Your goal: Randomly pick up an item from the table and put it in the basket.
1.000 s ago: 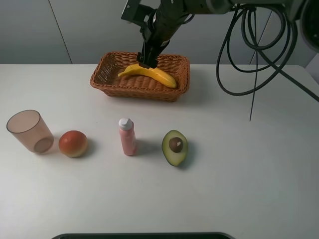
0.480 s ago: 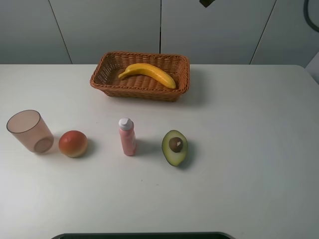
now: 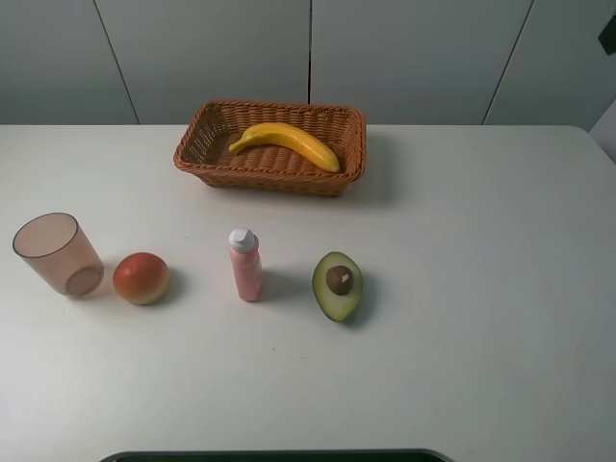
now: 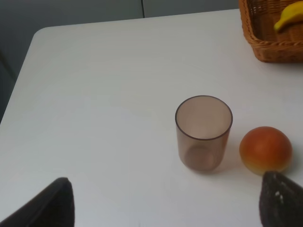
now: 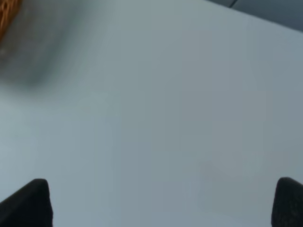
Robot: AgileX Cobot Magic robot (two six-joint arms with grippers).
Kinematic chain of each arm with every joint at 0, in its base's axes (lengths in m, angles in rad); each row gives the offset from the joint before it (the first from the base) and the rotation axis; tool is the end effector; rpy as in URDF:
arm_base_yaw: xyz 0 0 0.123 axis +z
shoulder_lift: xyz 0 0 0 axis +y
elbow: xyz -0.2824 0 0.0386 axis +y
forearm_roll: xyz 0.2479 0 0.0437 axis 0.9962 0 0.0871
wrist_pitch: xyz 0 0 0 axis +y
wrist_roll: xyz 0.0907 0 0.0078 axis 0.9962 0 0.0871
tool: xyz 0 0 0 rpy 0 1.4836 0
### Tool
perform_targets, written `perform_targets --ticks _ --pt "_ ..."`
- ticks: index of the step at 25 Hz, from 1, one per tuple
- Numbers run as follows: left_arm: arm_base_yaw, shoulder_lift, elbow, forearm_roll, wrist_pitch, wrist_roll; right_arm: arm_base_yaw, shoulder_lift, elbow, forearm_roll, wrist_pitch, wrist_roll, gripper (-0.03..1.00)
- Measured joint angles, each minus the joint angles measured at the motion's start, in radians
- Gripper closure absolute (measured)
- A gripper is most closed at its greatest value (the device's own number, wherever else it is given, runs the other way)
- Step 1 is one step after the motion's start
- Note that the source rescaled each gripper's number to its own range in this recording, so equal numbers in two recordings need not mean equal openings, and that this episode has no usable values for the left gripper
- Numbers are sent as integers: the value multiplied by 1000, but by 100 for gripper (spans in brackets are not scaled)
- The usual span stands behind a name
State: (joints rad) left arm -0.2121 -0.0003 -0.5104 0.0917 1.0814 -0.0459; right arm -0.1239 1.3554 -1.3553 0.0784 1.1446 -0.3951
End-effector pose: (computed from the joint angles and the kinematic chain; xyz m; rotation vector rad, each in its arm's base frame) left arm -0.0054 0.0087 0.2787 0.1643 2.0446 -0.0506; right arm 0.2686 -0.0269 0.3717 -0.3370 2.6030 -0.0754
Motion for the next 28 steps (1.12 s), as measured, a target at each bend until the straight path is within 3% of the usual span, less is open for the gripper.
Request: perform_targets --ticks 6,17,28 --pt "0 0 0 0 0 0 -116 -280 316 69 -87 40 -3" --pt "0 0 0 0 0 0 -122 -869 691 151 -176 4 -3" --pt "0 0 0 0 0 0 66 -1136 806 168 -170 24 -3"
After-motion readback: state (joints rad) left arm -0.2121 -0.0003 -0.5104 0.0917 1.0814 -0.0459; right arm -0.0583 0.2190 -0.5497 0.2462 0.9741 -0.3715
